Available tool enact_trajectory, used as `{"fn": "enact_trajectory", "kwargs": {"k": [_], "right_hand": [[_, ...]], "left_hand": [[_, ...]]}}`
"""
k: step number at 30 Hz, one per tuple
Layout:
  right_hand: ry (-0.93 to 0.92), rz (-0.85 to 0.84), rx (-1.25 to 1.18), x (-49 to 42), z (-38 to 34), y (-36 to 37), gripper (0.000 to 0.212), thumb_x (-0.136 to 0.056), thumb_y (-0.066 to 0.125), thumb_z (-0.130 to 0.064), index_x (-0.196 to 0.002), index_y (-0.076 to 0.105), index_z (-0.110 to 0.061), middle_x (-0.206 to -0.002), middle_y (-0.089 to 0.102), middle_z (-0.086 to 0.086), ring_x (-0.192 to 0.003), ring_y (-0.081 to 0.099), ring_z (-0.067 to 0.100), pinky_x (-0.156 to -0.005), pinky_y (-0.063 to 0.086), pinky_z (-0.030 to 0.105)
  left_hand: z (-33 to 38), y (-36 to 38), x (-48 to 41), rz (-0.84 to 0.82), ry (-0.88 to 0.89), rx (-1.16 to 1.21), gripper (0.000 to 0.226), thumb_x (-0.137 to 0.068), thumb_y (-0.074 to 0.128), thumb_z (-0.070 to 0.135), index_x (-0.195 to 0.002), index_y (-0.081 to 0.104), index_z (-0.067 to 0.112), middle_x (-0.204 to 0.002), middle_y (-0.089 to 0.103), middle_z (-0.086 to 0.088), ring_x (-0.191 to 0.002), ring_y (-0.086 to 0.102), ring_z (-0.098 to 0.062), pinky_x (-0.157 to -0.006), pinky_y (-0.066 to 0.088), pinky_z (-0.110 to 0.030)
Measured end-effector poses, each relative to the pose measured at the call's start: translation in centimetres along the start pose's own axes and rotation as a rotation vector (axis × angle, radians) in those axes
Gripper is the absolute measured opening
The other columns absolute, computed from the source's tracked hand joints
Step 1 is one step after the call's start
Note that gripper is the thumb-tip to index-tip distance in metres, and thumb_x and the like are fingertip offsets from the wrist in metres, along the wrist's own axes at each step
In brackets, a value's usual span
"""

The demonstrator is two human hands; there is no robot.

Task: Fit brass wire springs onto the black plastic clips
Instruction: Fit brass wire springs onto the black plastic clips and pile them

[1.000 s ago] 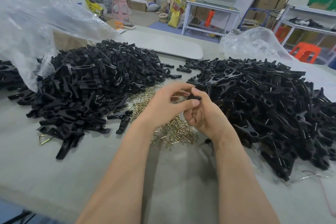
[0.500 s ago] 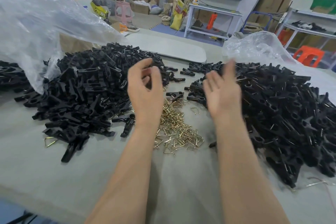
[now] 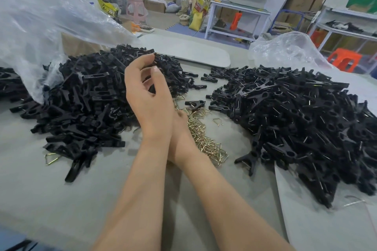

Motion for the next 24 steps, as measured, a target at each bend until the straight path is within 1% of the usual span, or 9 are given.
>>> {"fn": "enact_trajectory", "kwargs": {"k": [1, 4, 6, 10, 13, 15, 18, 21, 24], "right_hand": [[0.082, 0.106, -0.032, -0.3, 1.0, -1.0, 0.017, -0.088, 0.053, -0.009, -0.097, 0.061, -0.021, -0.089, 0.062, -0.002, -0.094, 0.054, 0.018, -0.086, 0.033, 0.033], [0.379, 0.343, -0.642, 0.0, 3.5, -4.8, 0.014, -0.093, 0.057, -0.015, -0.100, 0.067, -0.023, -0.081, 0.067, -0.012, -0.074, 0.059, 0.005, -0.069, 0.046, 0.020], [0.502, 0.390, -0.860, 0.6, 5.3, -6.3, 0.016, -0.095, 0.056, -0.017, -0.093, 0.065, -0.030, -0.076, 0.068, -0.017, -0.072, 0.060, -0.001, -0.071, 0.049, 0.016], [0.565, 0.388, -0.872, 2.1, 6.9, -6.3, 0.019, -0.097, 0.052, -0.014, -0.089, 0.069, -0.015, -0.095, 0.069, 0.019, -0.086, 0.063, 0.030, -0.087, 0.048, 0.050], [0.539, 0.380, -0.702, 2.3, 7.0, -5.7, 0.025, -0.098, 0.049, -0.018, -0.083, 0.068, -0.024, -0.081, 0.069, 0.009, -0.081, 0.061, 0.025, -0.089, 0.049, 0.052], [0.505, 0.355, -0.584, 2.2, 7.0, -5.7, 0.024, -0.099, 0.048, -0.024, -0.087, 0.069, -0.022, -0.071, 0.063, -0.008, -0.075, 0.058, 0.014, -0.080, 0.052, 0.043], [0.509, 0.369, -0.497, 2.5, 7.5, -5.6, 0.026, -0.098, 0.048, -0.024, -0.077, 0.062, -0.025, -0.061, 0.055, -0.012, -0.064, 0.054, 0.011, -0.068, 0.049, 0.037], [0.530, 0.471, -0.618, 2.7, 8.0, -6.1, 0.016, -0.098, 0.048, -0.017, -0.099, 0.065, -0.014, -0.072, 0.061, -0.004, -0.072, 0.058, 0.013, -0.081, 0.054, 0.044], [0.484, 0.486, -0.626, 2.6, 7.6, -6.1, 0.015, -0.097, 0.051, -0.016, -0.109, 0.058, -0.020, -0.084, 0.065, -0.012, -0.080, 0.063, 0.002, -0.082, 0.052, 0.019]], "left_hand": [[-0.1, 0.0, 0.1, 0.004, 0.014, -0.013, 0.019, -0.091, 0.047, 0.011, -0.106, 0.054, 0.020, -0.110, 0.058, 0.000, -0.098, 0.058, -0.011, -0.085, 0.047, -0.020], [-1.3, 0.4, 0.2, -0.070, -0.047, -0.077, 0.022, -0.092, 0.050, 0.011, -0.110, 0.057, 0.021, -0.112, 0.058, 0.001, -0.096, 0.056, 0.000, -0.087, 0.046, -0.017], [-2.9, 1.5, 0.6, -0.321, -0.245, -0.153, 0.024, -0.094, 0.053, 0.015, -0.118, 0.060, 0.017, -0.116, 0.063, 0.001, -0.102, 0.059, -0.004, -0.095, 0.048, -0.024], [-4.2, 3.2, 3.2, -0.731, -0.440, -0.177, 0.019, -0.094, 0.056, 0.017, -0.099, 0.068, 0.031, -0.093, 0.071, 0.015, -0.092, 0.064, -0.003, -0.092, 0.052, -0.035], [-4.4, 3.3, 3.5, -0.698, -0.446, -0.165, 0.028, -0.093, 0.056, 0.008, -0.082, 0.063, 0.033, -0.080, 0.069, 0.015, -0.083, 0.063, -0.003, -0.084, 0.052, -0.027], [-4.5, 3.1, 3.3, -0.673, -0.461, -0.168, 0.025, -0.093, 0.056, 0.009, -0.083, 0.062, 0.031, -0.084, 0.067, 0.012, -0.082, 0.061, -0.004, -0.086, 0.051, -0.028], [-4.8, 3.1, 3.3, -0.652, -0.494, -0.192, 0.015, -0.094, 0.055, 0.011, -0.091, 0.064, 0.023, -0.091, 0.068, 0.004, -0.088, 0.062, -0.012, -0.090, 0.052, -0.033], [-5.0, 3.1, 3.3, -0.605, -0.531, -0.184, 0.014, -0.095, 0.053, 0.009, -0.104, 0.063, 0.008, -0.096, 0.069, -0.009, -0.090, 0.066, -0.018, -0.086, 0.055, -0.033], [-5.2, 2.9, 3.1, -0.548, -0.524, -0.173, 0.013, -0.093, 0.055, 0.006, -0.105, 0.060, 0.008, -0.095, 0.069, -0.009, -0.086, 0.068, -0.016, -0.080, 0.057, -0.027]]}}
Point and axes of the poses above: each hand's wrist, its own x-axis away from the middle knuckle, its own y-axis out of the palm, z = x × y, the point moved 3 cm from there along -x, towards the middle knuckle
